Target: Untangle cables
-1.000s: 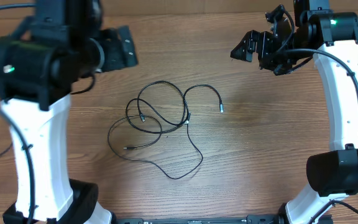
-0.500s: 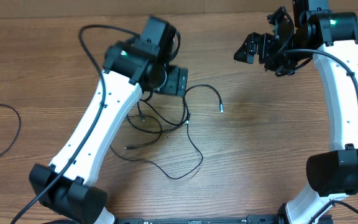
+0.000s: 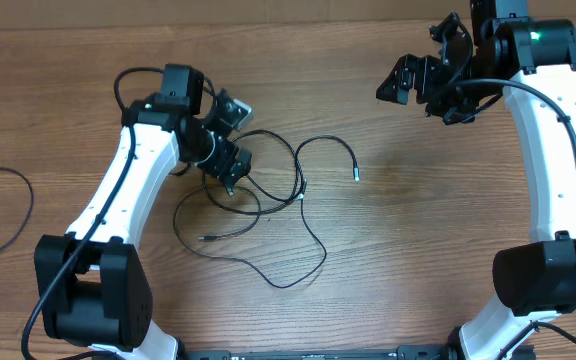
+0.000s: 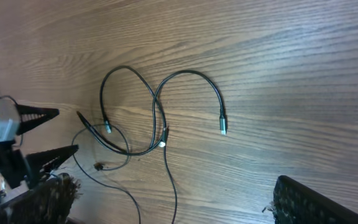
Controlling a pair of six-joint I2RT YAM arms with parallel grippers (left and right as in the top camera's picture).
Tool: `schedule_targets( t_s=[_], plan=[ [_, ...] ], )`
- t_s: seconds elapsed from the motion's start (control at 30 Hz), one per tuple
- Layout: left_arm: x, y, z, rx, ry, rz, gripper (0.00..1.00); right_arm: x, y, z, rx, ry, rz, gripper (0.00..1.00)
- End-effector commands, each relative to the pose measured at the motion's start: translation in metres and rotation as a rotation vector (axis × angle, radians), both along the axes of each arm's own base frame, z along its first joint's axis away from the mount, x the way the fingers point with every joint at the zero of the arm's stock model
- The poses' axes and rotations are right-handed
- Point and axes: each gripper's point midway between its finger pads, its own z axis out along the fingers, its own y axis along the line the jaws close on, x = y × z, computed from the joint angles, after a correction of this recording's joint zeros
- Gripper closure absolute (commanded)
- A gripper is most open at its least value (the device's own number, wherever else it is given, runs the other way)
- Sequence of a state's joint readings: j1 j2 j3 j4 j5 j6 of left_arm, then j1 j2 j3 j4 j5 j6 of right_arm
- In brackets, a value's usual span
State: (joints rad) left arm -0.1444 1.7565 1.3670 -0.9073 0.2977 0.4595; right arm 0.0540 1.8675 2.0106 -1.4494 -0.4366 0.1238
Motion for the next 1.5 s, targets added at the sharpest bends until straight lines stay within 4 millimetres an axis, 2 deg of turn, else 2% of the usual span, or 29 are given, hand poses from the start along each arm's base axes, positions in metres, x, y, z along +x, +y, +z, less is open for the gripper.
schedule_targets(
  t_s=[0.0, 0.13, 0.23, 0.4, 0.53, 0.67, 0.77, 0.87, 1.03, 1.1, 1.17, 1.2, 1.27, 1.33, 1.37, 1.43, 1.47],
  plan=[
    [-0.012, -0.005, -0.019, -0.001, -0.011, -0.164, 0.16, -0.001, -0.001, 0.004, -0.009, -0.016, 0.000, 0.00],
    [-0.021, -0.016, -0.033, 0.001, -0.014, -0.220, 0.12, -0.002, -0.001, 0.002, -0.010, -0.010, 0.000, 0.00],
    [-0.017, -0.021, -0.042, 0.027, -0.054, -0.237, 0.10, -0.002, -0.001, 0.002, -0.010, -0.009, 0.000, 0.00],
    [-0.011, -0.028, -0.042, 0.032, -0.091, -0.253, 0.09, -0.002, -0.001, 0.002, -0.010, -0.009, 0.000, 0.00],
    [0.001, -0.013, -0.046, 0.141, -0.130, -0.225, 0.07, -0.002, -0.001, 0.002, -0.009, -0.008, 0.000, 0.00],
    [0.003, -0.005, -0.063, 0.200, -0.119, -0.287, 0.10, -0.004, -0.001, 0.001, -0.010, -0.001, 0.000, 0.00],
    [-0.002, -0.006, -0.080, 0.196, -0.069, -0.297, 0.25, -0.004, -0.001, 0.001, -0.010, -0.001, 0.000, 0.00],
    [-0.008, -0.009, -0.083, 0.175, -0.044, -0.304, 0.27, -0.004, -0.001, 0.001, -0.010, -0.002, 0.000, 0.00],
    [0.001, -0.011, -0.075, 0.171, -0.071, -0.303, 0.37, -0.003, -0.001, 0.002, -0.010, -0.005, 0.000, 0.00],
    [0.004, -0.011, -0.073, 0.172, -0.080, -0.301, 0.48, -0.003, -0.001, 0.002, -0.010, -0.005, 0.000, 0.00],
    [0.006, -0.010, -0.072, 0.178, -0.085, -0.299, 0.66, -0.003, -0.001, 0.002, -0.010, -0.005, 0.000, 0.00],
    [0.007, -0.011, -0.070, 0.177, -0.088, -0.298, 0.69, -0.003, -0.001, 0.002, -0.010, -0.005, 0.000, 0.00],
    [0.012, -0.014, -0.059, 0.172, -0.100, -0.301, 0.71, -0.003, -0.001, 0.002, -0.010, -0.005, 0.000, 0.00],
    [0.017, -0.017, -0.043, 0.171, -0.116, -0.303, 0.68, -0.003, -0.001, 0.002, -0.010, -0.005, 0.000, 0.00],
    [0.021, -0.018, -0.023, 0.171, -0.135, -0.307, 0.60, -0.003, -0.001, 0.002, -0.010, -0.005, 0.000, 0.00],
    [0.026, -0.019, 0.002, 0.184, -0.169, -0.348, 0.59, -0.003, -0.001, 0.002, -0.010, -0.005, 0.000, 0.00],
    [0.028, -0.017, 0.007, 0.198, -0.181, -0.375, 0.54, -0.003, -0.001, 0.002, -0.010, -0.005, 0.000, 0.00]
  ],
)
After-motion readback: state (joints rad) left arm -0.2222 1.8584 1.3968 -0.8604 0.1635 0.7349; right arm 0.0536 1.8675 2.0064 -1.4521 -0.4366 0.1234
